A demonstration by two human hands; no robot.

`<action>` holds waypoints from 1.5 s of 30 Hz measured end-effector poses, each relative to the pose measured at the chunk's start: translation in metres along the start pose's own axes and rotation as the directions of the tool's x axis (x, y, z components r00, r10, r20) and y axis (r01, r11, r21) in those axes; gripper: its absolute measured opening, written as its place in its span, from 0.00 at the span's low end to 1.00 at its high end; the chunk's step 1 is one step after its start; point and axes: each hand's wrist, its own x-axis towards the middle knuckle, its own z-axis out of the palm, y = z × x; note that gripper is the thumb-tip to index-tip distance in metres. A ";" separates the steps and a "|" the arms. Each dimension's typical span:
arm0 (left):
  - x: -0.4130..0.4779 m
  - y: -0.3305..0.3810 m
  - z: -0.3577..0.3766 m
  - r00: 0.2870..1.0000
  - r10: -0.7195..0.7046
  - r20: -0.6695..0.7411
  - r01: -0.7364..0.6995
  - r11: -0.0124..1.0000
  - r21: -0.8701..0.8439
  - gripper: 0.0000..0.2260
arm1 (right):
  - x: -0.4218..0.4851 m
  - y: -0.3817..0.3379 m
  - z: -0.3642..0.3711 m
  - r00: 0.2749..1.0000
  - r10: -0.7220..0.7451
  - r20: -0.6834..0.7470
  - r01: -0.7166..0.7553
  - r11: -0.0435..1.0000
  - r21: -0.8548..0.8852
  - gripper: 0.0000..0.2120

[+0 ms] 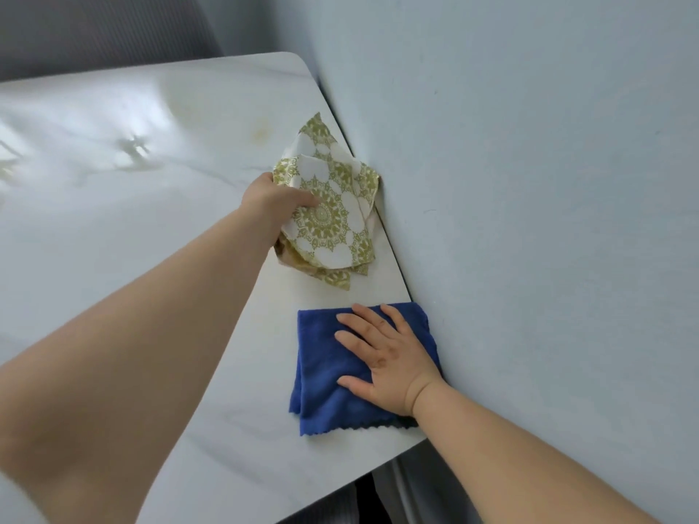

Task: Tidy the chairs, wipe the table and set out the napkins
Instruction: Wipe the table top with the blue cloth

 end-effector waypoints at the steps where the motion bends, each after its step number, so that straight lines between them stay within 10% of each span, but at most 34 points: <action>1: -0.008 -0.003 -0.009 1.000 -0.007 -0.016 0.006 0.996 -0.086 0.24 | 0.000 0.000 -0.002 1.000 0.006 0.005 -0.006 1.000 -0.005 0.30; 18: -0.141 -0.121 -0.150 0.986 -0.165 -0.022 0.133 0.859 -0.495 0.29 | -0.031 -0.057 -0.020 0.907 0.326 0.267 -0.328 0.944 -0.036 0.35; 35: -0.132 -0.132 -0.161 0.923 -0.004 0.385 0.222 0.821 -0.526 0.38 | 0.124 -0.002 -0.043 0.963 0.121 0.239 -0.090 0.986 -0.137 0.29; 40: -0.124 -0.155 -0.175 0.969 -0.189 0.156 0.230 0.925 -0.304 0.50 | 0.176 0.010 -0.047 0.955 0.194 0.225 -0.161 0.974 -0.158 0.29; 45: -0.118 -0.165 -0.169 0.934 -0.014 -0.357 0.172 0.894 0.413 0.53 | 0.198 0.017 -0.048 0.954 0.199 0.222 -0.170 0.975 -0.143 0.29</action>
